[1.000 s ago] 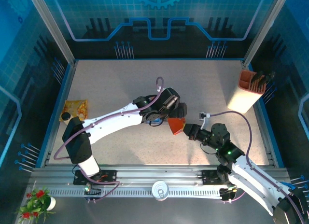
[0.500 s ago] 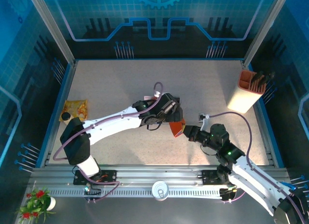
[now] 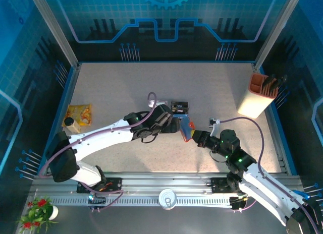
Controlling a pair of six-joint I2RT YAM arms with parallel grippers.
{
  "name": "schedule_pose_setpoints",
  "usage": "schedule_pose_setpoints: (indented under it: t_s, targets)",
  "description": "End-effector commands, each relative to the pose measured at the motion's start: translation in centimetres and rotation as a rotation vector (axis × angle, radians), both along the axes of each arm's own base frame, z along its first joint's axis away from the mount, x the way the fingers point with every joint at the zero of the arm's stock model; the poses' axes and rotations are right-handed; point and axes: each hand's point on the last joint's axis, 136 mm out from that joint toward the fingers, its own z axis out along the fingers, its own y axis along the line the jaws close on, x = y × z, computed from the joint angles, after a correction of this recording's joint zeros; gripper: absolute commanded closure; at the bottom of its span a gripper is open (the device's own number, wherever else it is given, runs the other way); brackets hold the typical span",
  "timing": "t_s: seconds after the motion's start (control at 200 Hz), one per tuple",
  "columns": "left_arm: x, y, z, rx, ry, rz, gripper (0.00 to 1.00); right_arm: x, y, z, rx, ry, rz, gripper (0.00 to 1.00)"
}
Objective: Put the credit cards into the card holder
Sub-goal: Open the card holder at the bottom-center of the table.
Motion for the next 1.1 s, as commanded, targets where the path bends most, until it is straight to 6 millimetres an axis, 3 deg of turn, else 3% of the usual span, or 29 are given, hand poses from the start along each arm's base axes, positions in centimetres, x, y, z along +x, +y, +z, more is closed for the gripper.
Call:
schedule_pose_setpoints:
  t_s: [0.0,0.345,0.865,1.095]
  targets:
    - [-0.6,1.4,-1.0,0.011,0.010,0.032,0.01,0.2,0.1,0.9,0.031,-0.035,-0.012,1.00]
    - [-1.1,2.8,-1.6,0.009,-0.001,0.031,0.01,0.2,0.1,0.3,0.049,-0.018,-0.031,1.00]
    - [-0.7,0.8,2.1,-0.149,-0.079,-0.010,0.01,0.0,0.3,-0.3,0.050,-0.011,-0.043,1.00]
    - [-0.8,0.9,1.4,-0.137,-0.067,-0.007,0.01,0.0,0.4,-0.5,0.056,-0.005,-0.045,1.00]
